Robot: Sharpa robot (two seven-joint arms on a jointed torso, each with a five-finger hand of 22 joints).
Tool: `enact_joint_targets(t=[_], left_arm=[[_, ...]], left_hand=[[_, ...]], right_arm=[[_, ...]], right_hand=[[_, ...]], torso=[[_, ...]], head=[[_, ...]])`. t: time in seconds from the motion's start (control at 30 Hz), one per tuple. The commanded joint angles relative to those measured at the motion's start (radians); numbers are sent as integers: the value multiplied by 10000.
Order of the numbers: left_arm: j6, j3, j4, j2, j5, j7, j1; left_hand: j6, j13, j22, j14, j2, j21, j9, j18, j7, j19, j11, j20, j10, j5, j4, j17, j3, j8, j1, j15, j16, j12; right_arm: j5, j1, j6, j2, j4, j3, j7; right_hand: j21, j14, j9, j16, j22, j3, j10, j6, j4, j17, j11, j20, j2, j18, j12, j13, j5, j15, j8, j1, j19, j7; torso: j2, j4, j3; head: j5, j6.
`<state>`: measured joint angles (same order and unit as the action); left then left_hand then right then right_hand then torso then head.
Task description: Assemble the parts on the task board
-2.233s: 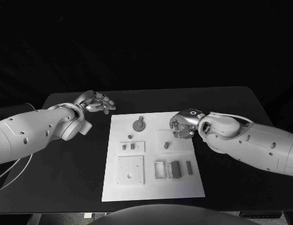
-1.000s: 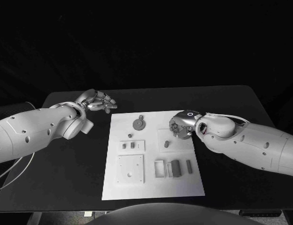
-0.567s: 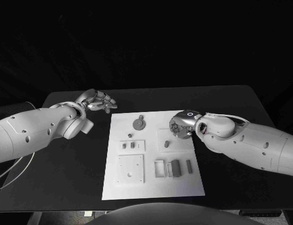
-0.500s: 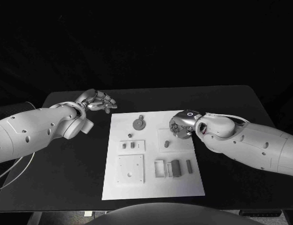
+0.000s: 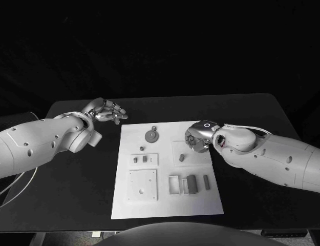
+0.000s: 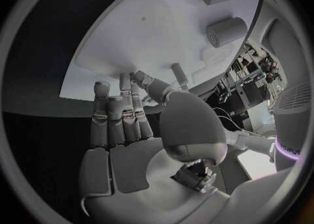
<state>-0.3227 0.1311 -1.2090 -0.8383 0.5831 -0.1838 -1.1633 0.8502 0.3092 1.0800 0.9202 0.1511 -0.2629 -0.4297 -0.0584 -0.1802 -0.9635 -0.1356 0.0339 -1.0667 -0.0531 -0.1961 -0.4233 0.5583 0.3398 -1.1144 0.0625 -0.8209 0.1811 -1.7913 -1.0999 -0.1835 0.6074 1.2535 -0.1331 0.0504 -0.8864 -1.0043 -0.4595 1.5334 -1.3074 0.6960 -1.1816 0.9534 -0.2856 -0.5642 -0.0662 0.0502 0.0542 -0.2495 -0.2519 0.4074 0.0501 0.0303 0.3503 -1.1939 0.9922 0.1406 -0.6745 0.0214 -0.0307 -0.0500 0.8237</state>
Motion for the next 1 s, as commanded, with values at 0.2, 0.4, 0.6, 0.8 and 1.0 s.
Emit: enact_joint_targets(t=[0.2, 0.4, 0.6, 0.8, 1.0], left_arm=[[-67, -9, -19, 16, -65, -4, -11], [-60, -9, -5, 6, -65, 7, -11], [-61, -9, 13, -8, -65, 10, -11], [-65, -9, 18, -5, -65, 11, -11], [-66, -9, 25, -7, -65, 12, -11]], left_hand=[[-104, -21, -4, 90, -67, -43, -16, -93, -6, -108, 10, 10, -48, 36, 4, -33, -82, 9, -6, -34, 15, 38], [-106, -27, -3, 100, -67, -44, -17, -92, -7, -119, 9, 16, -46, 36, 3, -45, -85, 8, -11, -40, 16, 38], [-108, -31, -3, 106, -68, -43, -18, -91, -7, -123, 9, 19, -46, 36, 2, -53, -85, 7, -17, -44, 18, 39], [-110, -34, -3, 110, -68, -43, -19, -90, -7, -128, 9, 23, -45, 36, 1, -59, -86, 6, -21, -47, 19, 38], [-115, -39, -3, 115, -68, -42, -19, -88, -9, -134, 8, 26, -42, 36, 0, -68, -87, 4, -26, -50, 22, 38]], right_arm=[[-107, 13, -226, 66, 87, -7, -12], [-108, 11, -375, 229, 289, -4, 28], [-160, 8, -502, 366, 441, 6, 73], [-170, 4, -583, 449, 607, 60, 105], [-157, -15, -587, 561, 887, 169, 132]], right_hand=[[-32, -8, -13, -54, -135, 129, -82, 85, 3, 15, -17, -33, -44, -123, -7, -17, 10, 78, 32, -76, 54, -22], [-47, -55, -26, -58, -138, 181, -149, 143, -4, 13, 3, -45, -29, -123, -16, -30, 9, 97, 51, -46, 96, -43], [-62, -94, -37, -56, -142, 208, -201, 186, -6, 9, 21, -59, -4, -123, -23, -39, 9, 114, 65, -25, 130, -60], [-73, -124, -45, -56, -144, 227, -236, 218, -9, 6, 34, -71, 18, -123, -26, -47, 9, 127, 76, -19, 155, -73], [-81, -149, -51, -59, -145, 242, -265, 242, -6, 6, 44, -82, 31, -123, -27, -55, 9, 137, 82, -9, 177, -83]], torso=[[-1, 2, -1], [-1, 4, -2], [5, 4, -1], [4, 6, -1], [6, 12, 0]], head=[[-6, -2], [-16, -22], [-11, -29], [-16, -35], [-23, -28]])
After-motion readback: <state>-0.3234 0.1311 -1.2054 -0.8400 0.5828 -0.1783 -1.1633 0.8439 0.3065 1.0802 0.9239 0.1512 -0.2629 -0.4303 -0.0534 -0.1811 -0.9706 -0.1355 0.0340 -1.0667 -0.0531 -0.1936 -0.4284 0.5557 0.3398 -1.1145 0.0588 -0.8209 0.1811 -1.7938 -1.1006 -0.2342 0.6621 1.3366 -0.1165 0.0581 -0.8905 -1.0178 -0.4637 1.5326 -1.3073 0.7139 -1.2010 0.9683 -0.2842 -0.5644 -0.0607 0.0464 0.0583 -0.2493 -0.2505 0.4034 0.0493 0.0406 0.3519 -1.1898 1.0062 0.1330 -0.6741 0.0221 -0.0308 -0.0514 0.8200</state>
